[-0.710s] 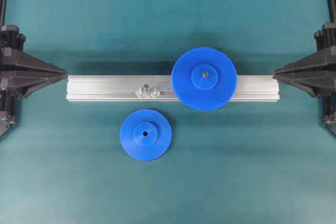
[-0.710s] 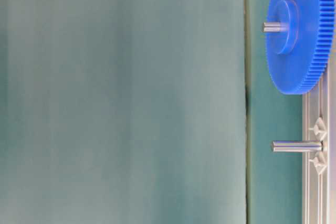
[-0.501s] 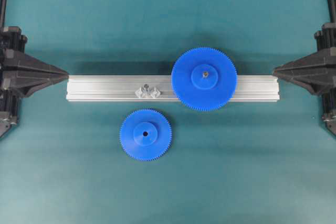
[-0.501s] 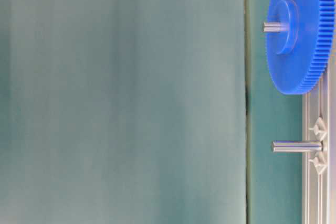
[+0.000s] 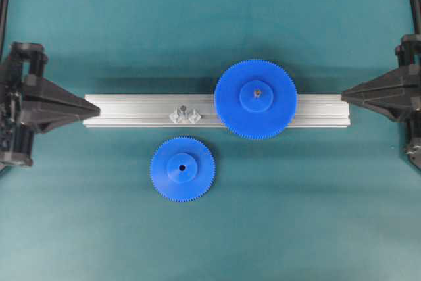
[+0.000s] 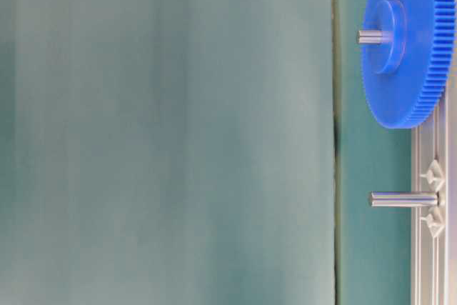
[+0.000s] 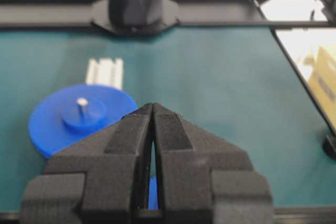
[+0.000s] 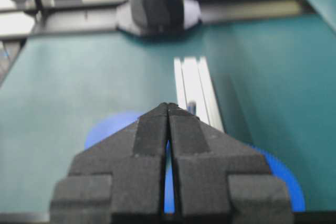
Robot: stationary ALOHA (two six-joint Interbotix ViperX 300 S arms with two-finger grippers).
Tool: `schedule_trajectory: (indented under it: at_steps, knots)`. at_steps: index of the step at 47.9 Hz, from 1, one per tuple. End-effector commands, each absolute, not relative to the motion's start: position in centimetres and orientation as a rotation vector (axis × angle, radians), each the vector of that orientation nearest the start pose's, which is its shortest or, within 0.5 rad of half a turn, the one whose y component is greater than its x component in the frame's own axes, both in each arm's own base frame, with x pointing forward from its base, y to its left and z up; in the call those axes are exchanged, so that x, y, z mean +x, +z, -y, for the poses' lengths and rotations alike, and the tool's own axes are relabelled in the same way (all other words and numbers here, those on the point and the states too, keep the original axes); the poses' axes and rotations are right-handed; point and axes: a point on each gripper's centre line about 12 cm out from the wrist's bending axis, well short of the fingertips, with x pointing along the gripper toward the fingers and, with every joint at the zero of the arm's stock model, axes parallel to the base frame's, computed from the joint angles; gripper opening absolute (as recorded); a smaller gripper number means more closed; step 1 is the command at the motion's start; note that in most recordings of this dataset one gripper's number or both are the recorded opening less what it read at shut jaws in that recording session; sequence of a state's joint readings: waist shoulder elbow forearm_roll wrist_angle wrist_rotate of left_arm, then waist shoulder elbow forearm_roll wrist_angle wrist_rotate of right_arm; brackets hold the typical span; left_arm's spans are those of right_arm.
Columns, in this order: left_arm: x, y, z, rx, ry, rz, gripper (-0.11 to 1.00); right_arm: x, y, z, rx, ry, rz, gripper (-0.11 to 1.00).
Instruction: Insert the small gear onto the shaft.
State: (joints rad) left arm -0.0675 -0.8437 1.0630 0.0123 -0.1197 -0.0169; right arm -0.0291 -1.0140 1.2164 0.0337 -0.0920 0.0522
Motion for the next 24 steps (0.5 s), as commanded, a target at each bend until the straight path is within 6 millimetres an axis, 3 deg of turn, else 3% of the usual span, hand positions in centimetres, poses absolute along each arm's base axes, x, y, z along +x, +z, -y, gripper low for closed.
schedule_trajectory:
  at_steps: [1,24]
  knots:
    - [23.7,30.3,2.2,0.003,-0.093,-0.127,0.0,19.2,26.9,0.8,0.1,-0.047,-0.13,0.03]
    - [28.1,27.6,3.4,-0.005,-0.114,-0.345,0.0,19.8,25.8,1.3,0.107,-0.076,-0.286,0.03]
